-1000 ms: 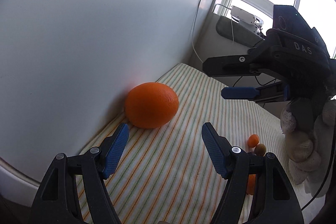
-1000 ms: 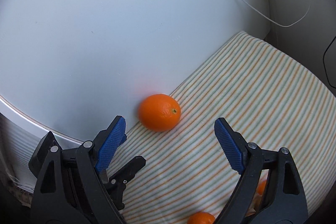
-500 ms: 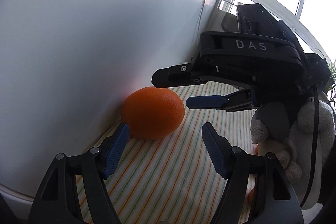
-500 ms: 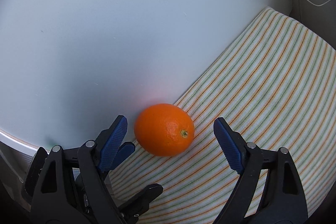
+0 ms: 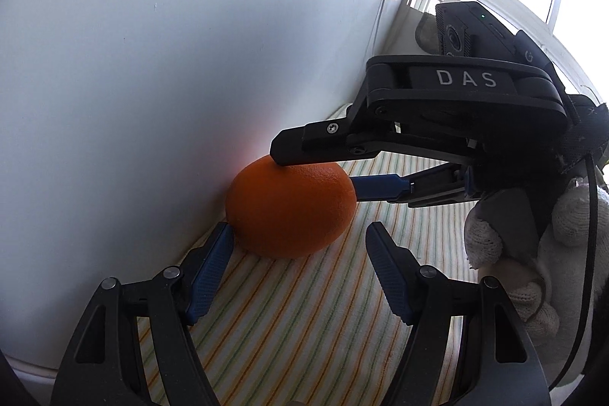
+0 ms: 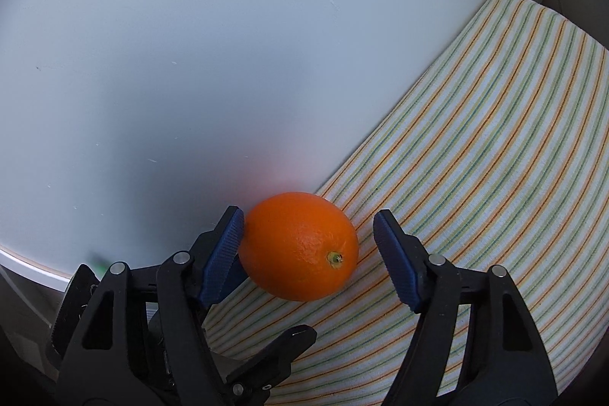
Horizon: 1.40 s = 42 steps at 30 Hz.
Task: Organize fruits
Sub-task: 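Close the right tool on the large orange by the wall, then lift the large orange with the right tool and carry it over the plate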
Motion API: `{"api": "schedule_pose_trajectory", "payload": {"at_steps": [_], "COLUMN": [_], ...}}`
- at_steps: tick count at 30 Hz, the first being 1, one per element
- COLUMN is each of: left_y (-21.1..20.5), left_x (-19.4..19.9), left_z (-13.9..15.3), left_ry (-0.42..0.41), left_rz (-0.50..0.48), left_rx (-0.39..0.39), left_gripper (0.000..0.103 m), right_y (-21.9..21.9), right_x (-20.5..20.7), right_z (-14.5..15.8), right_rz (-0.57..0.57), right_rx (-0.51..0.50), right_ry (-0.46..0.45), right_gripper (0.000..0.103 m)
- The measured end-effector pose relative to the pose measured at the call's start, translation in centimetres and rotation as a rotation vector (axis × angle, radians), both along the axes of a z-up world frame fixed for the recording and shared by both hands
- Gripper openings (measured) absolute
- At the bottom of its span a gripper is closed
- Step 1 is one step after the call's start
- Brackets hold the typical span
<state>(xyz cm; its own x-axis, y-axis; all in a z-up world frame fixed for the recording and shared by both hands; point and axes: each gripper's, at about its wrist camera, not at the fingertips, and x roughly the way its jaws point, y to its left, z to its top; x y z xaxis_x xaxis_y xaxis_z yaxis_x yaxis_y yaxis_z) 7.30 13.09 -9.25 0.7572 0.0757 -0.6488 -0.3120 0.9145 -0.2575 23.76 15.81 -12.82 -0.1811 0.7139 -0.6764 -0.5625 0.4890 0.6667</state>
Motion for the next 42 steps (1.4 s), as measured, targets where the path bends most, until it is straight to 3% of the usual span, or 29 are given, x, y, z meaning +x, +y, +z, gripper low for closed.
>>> {"api": "schedule_pose_trajectory", "payload": {"at_steps": [5, 20, 27, 42], "left_y": [0.1, 0.2, -0.6, -2.1], "left_x": [0.5, 0.5, 0.4, -1.8], "left_z": [-0.1, 0.1, 0.6, 2.6], "left_ry": [0.023, 0.019, 0.002, -0.047], "left_rz": [0.012, -0.006, -0.026, -0.092], "left_rx": [0.007, 0.002, -0.002, 0.009], "left_gripper": [0.072, 0.073, 0.074, 0.074], "right_y": [-1.0, -3.2, -4.1, -10.9], "right_x": [1.0, 0.3, -0.6, -1.2], "right_z": [-0.1, 0.3, 2.2, 5.5], "right_rz": [0.007, 0.005, -0.013, -0.062], "right_rx": [0.012, -0.011, -0.014, 0.0], "right_ry": [0.032, -0.004, -0.013, -0.053], "right_gripper": [0.066, 0.066, 0.066, 0.066]}}
